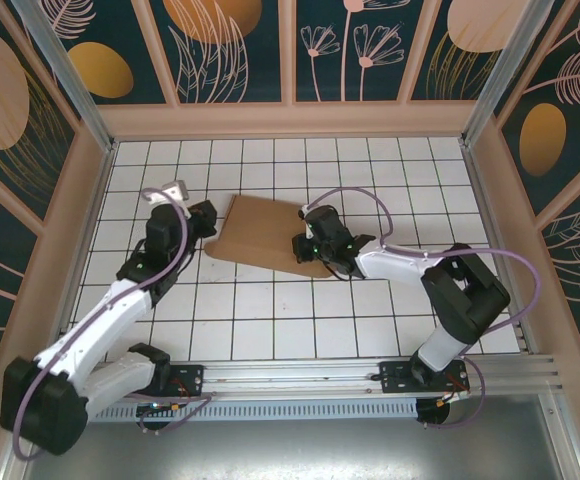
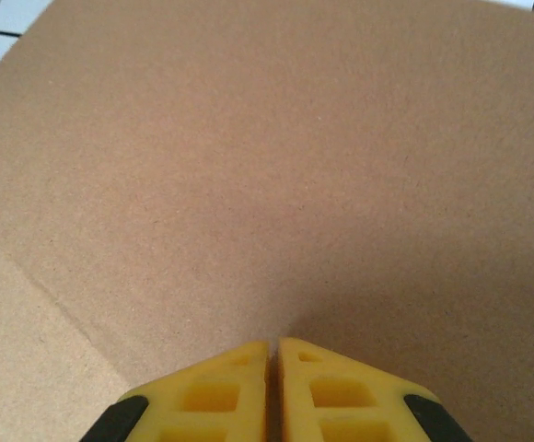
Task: Fold the paper box
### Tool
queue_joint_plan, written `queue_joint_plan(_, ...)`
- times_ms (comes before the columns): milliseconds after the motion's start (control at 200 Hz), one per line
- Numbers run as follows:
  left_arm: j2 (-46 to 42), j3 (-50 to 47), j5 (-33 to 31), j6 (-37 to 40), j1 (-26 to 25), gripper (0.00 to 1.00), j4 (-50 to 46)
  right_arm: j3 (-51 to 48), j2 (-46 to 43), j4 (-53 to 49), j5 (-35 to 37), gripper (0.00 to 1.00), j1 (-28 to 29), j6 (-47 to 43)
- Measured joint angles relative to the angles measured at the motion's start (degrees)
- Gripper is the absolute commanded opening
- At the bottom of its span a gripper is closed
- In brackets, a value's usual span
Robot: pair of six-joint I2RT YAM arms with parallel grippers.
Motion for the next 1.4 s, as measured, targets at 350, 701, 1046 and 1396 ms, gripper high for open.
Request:
queue_joint_plan(350, 17.97, -0.63, 11.47, -2.75, 0.00, 0.00, 7.17, -0.24, 1.66, 1.44, -0.02, 0.12, 0.00, 0.00)
queue_joint_plan(701, 28.96, -0.76, 11.13, -9.20, 0.11, 0.00, 11.69, -1.55, 0.87, 3.15, -2.14, 0.17, -1.09, -0.44)
queue_joint_plan(1046, 29.55, -1.36, 10.49, -11.30, 0.11, 0.00, 14.47, -3.08, -10.43, 0.98, -10.64, 0.20, -8.07, 0.28)
queue_joint_plan(1396, 29.40, -1.36, 10.56, -11.28, 0.11, 0.00, 14.23, -3.63, -2.93, -2.03, -11.85, 0.20, -7.65, 0.42)
